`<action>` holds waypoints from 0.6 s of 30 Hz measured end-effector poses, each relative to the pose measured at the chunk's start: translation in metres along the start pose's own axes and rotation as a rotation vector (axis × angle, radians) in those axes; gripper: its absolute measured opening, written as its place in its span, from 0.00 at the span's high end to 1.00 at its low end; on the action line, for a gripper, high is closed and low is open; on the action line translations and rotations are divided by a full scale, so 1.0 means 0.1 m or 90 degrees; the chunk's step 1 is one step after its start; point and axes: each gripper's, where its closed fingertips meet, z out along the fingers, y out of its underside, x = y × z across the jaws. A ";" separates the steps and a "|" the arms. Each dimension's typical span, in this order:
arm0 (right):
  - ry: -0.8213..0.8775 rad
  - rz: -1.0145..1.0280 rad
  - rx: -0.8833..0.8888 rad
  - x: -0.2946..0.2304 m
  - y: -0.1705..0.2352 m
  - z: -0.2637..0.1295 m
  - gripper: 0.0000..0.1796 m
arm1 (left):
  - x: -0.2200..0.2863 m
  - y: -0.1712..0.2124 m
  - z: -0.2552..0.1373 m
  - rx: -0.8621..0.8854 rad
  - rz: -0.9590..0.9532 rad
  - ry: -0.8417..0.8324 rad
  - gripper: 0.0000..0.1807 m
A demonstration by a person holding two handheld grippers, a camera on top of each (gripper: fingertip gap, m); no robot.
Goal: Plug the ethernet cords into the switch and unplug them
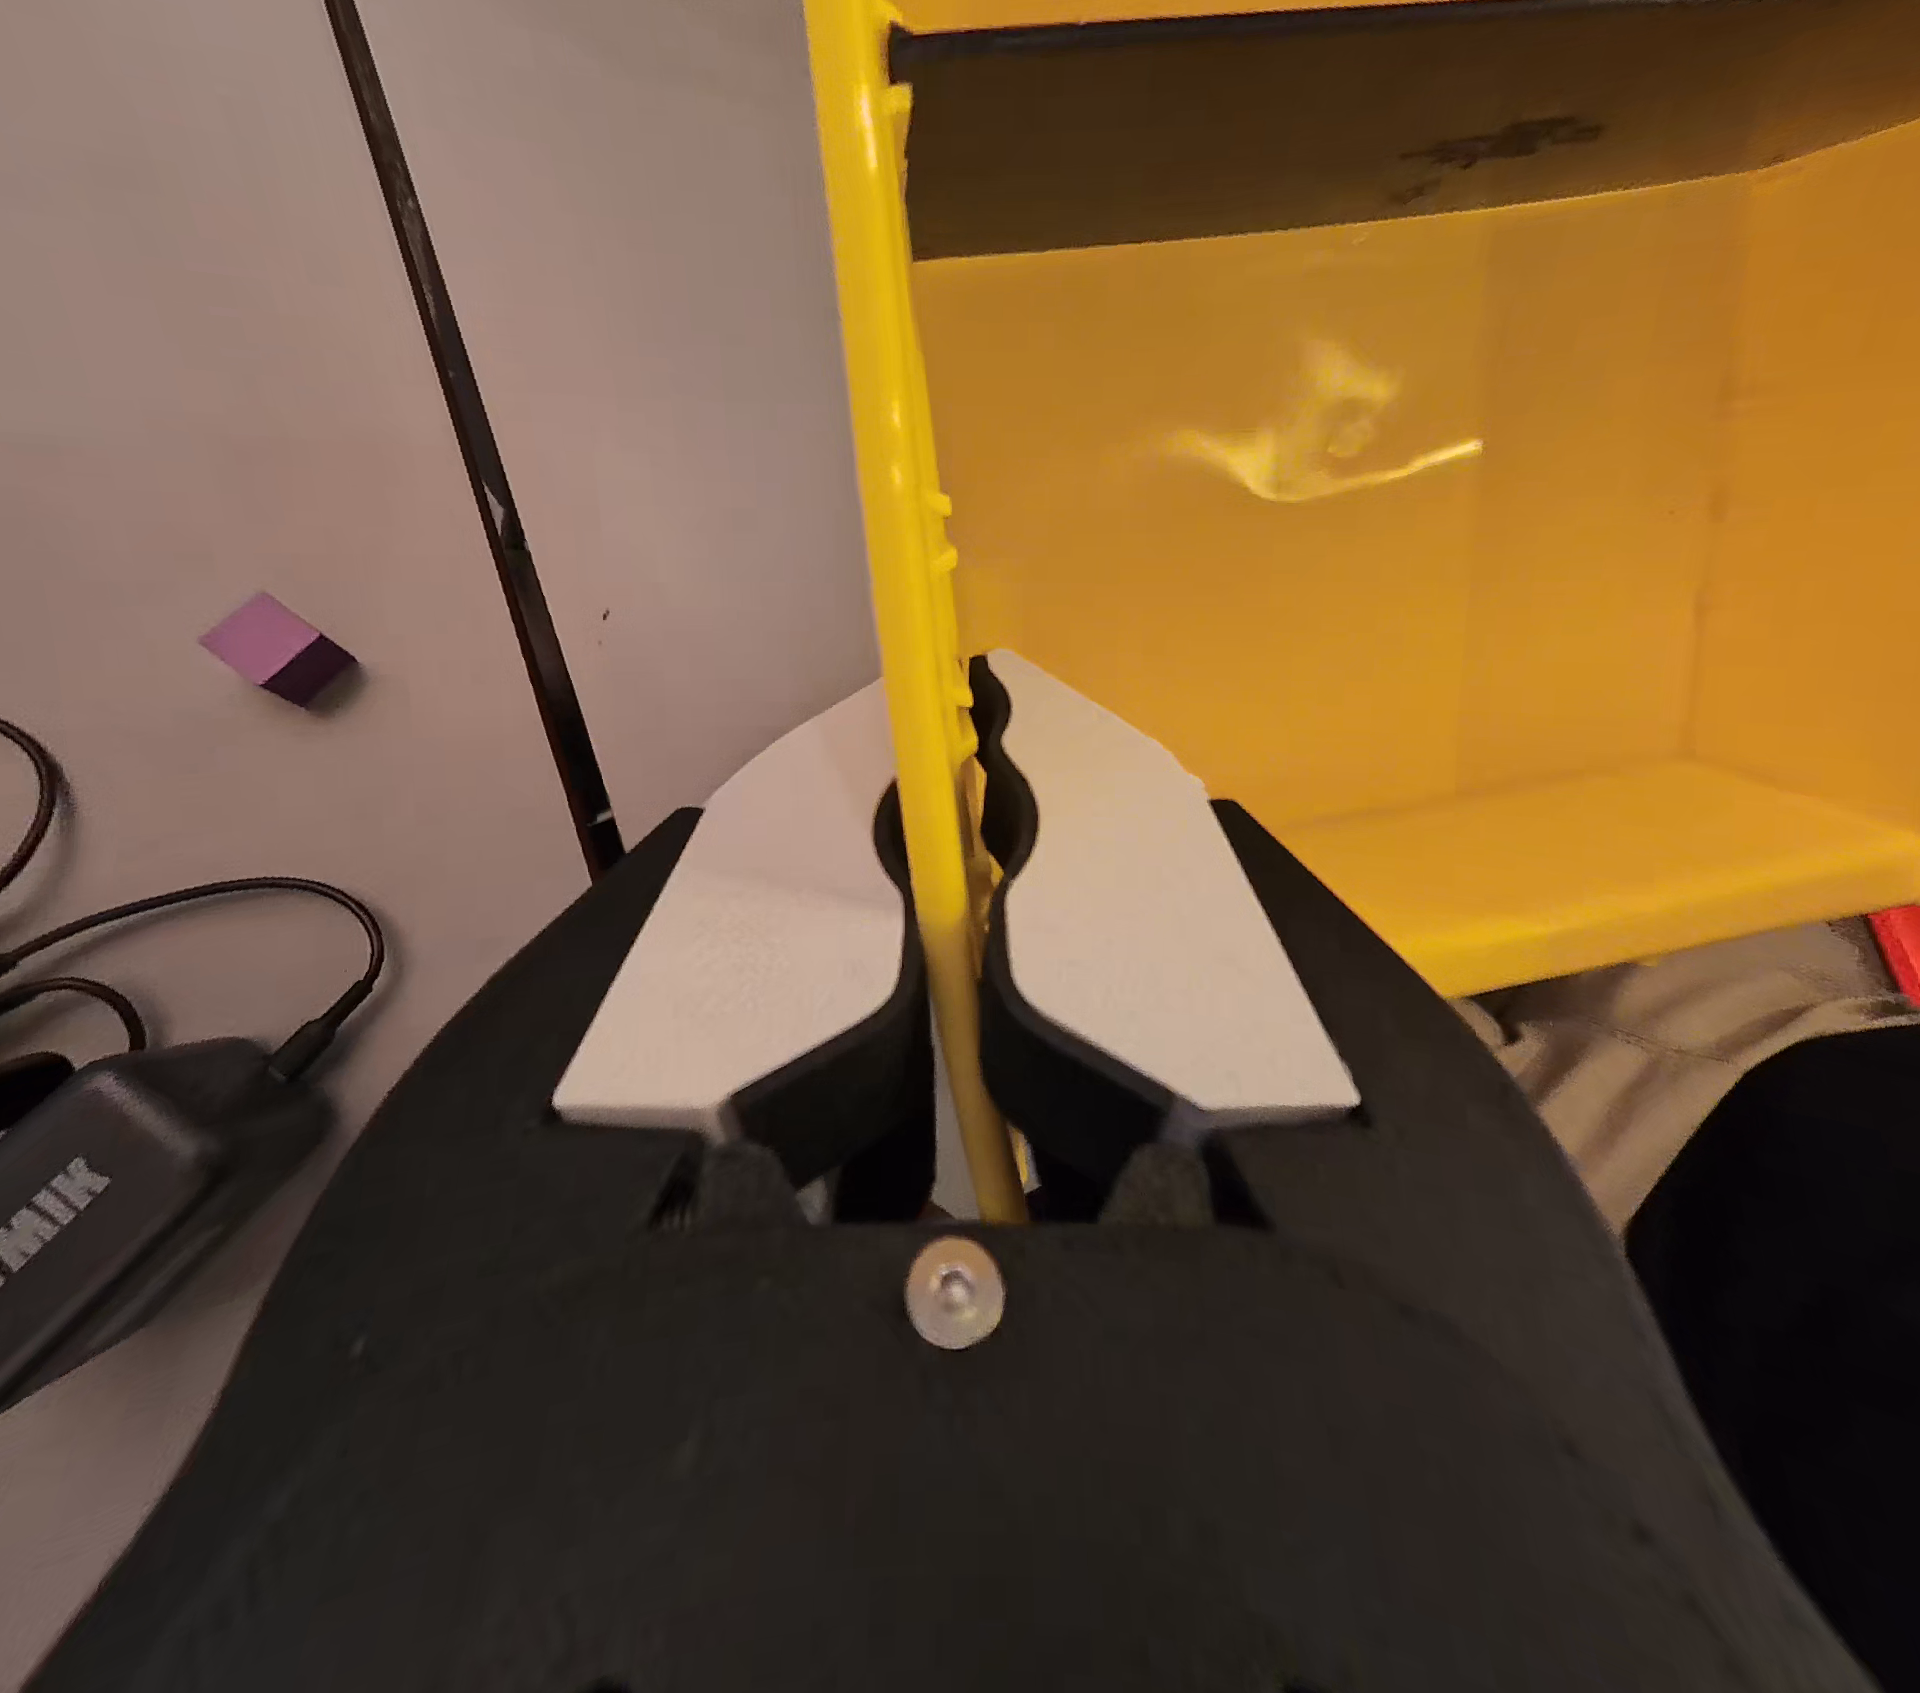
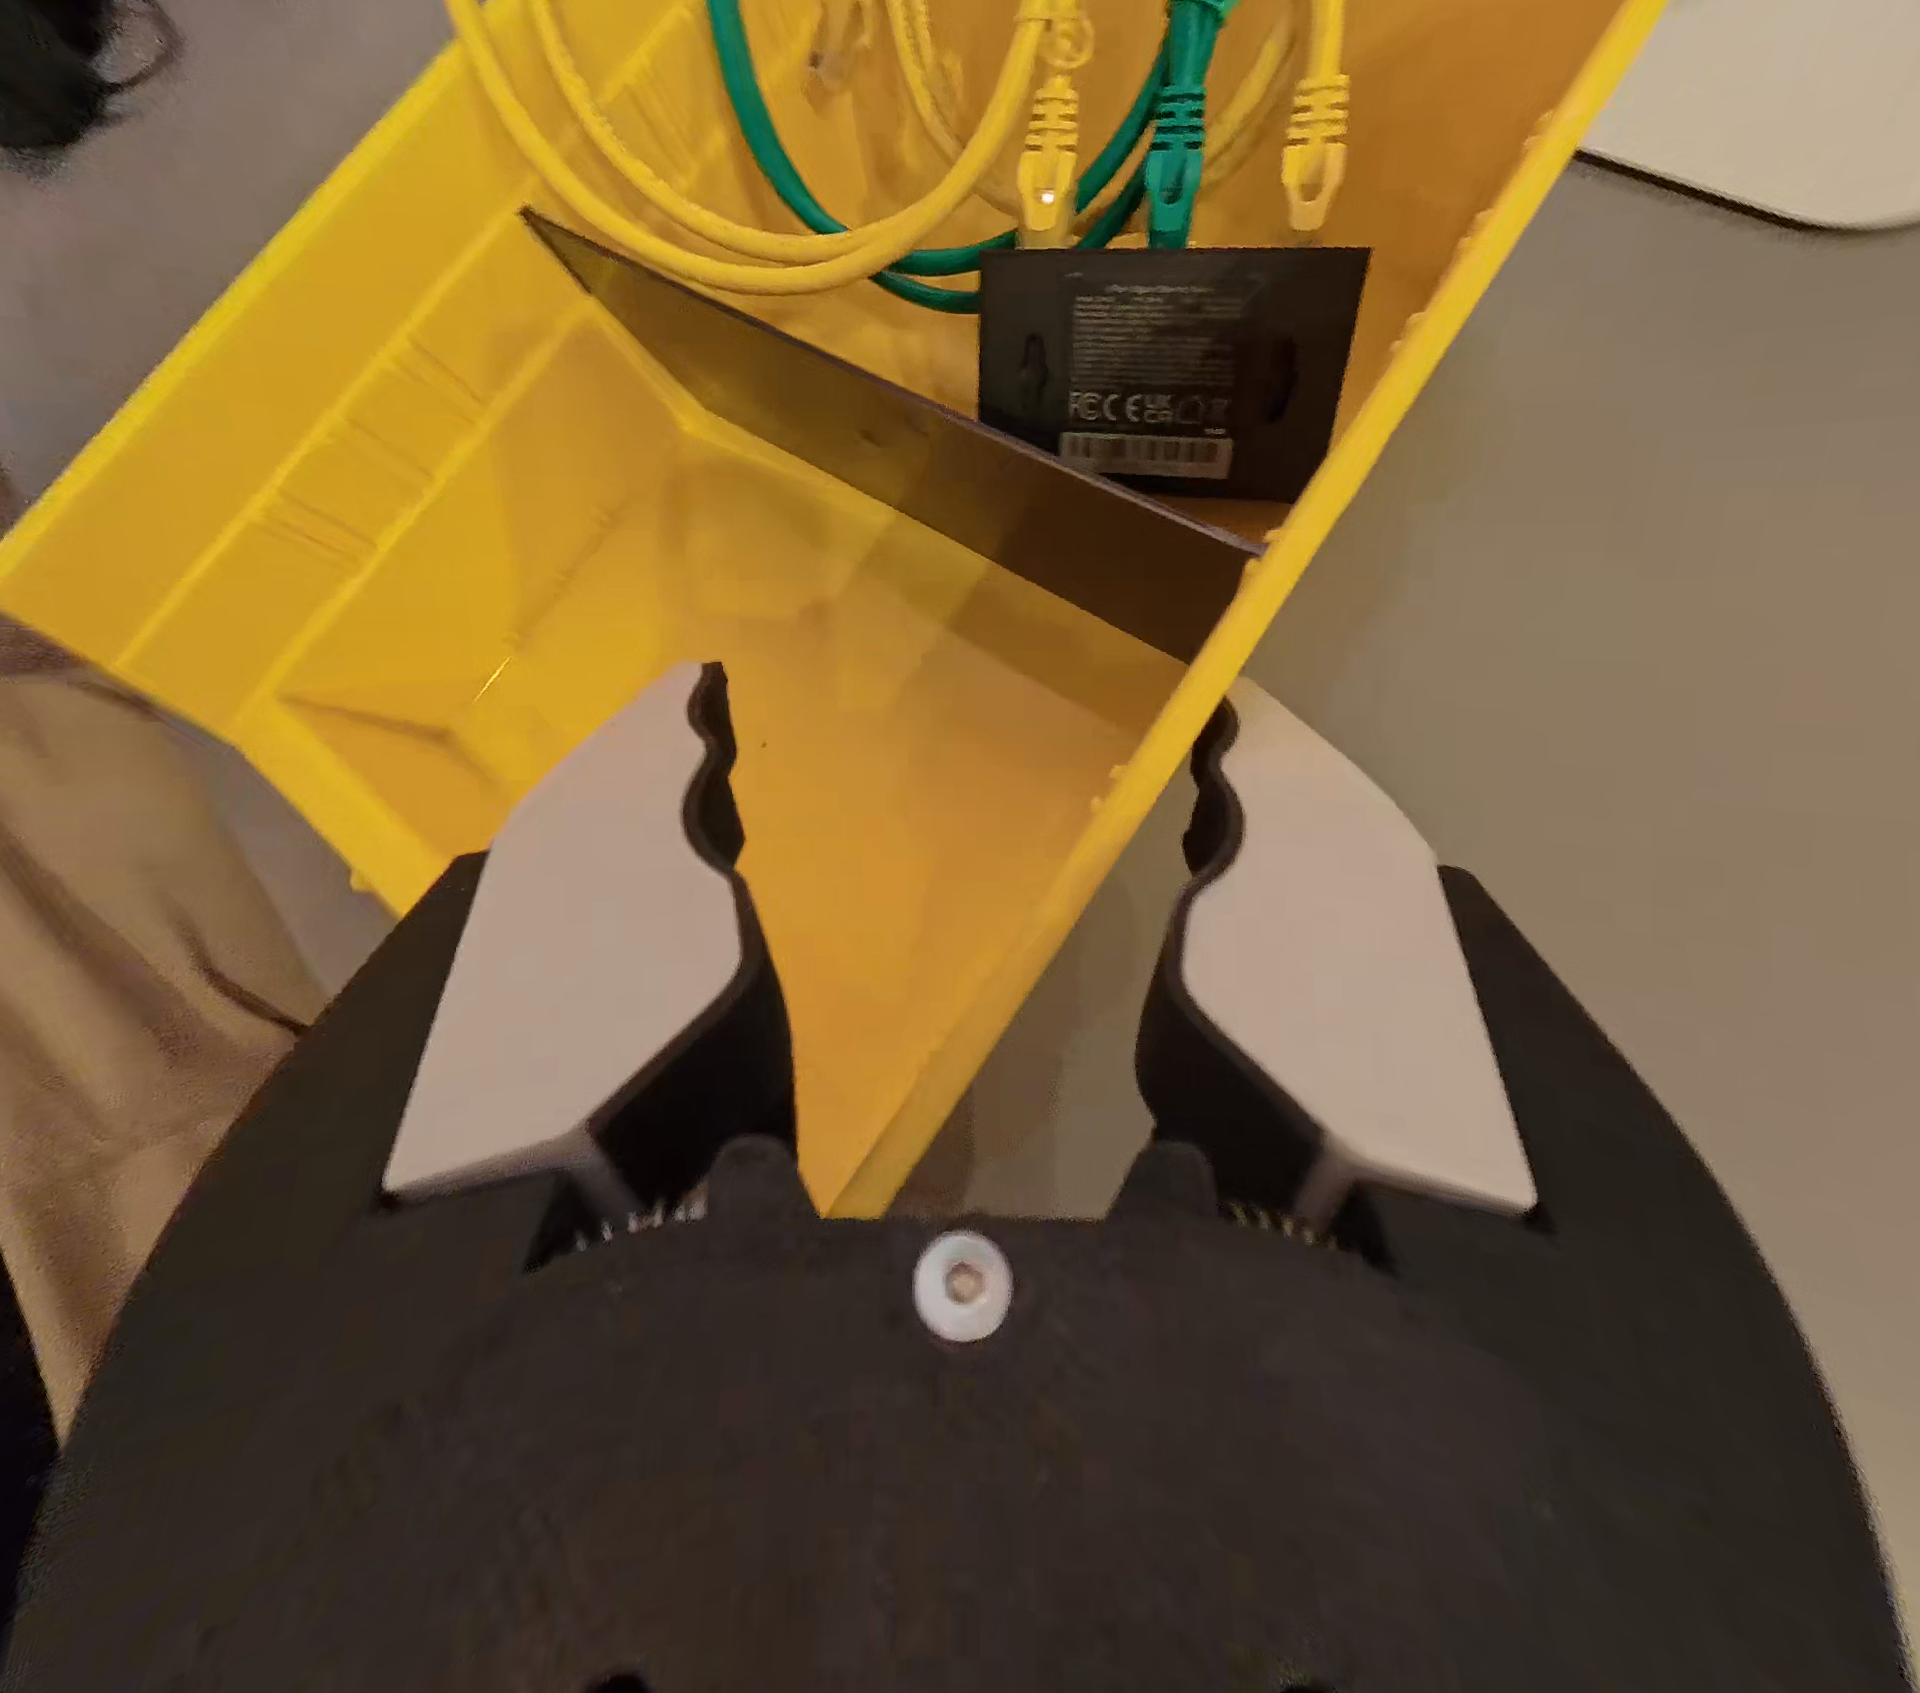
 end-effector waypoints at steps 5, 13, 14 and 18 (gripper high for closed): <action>-0.166 -0.007 0.011 -0.87 -0.28 0.50 0.36 | 0.24 -0.18 -0.16 0.031 0.036 0.001 0.98; -0.253 -0.033 0.123 -1.01 -0.70 -0.01 0.33 | 1.08 -0.41 0.18 0.050 0.118 0.066 0.98; -0.259 -0.022 0.159 -0.96 -0.77 -0.20 0.34 | 1.20 -0.44 0.30 0.048 0.129 0.073 0.98; -0.243 -0.017 0.286 -0.80 -0.87 -1.00 0.36 | 1.76 -0.56 0.81 0.010 0.193 0.095 0.98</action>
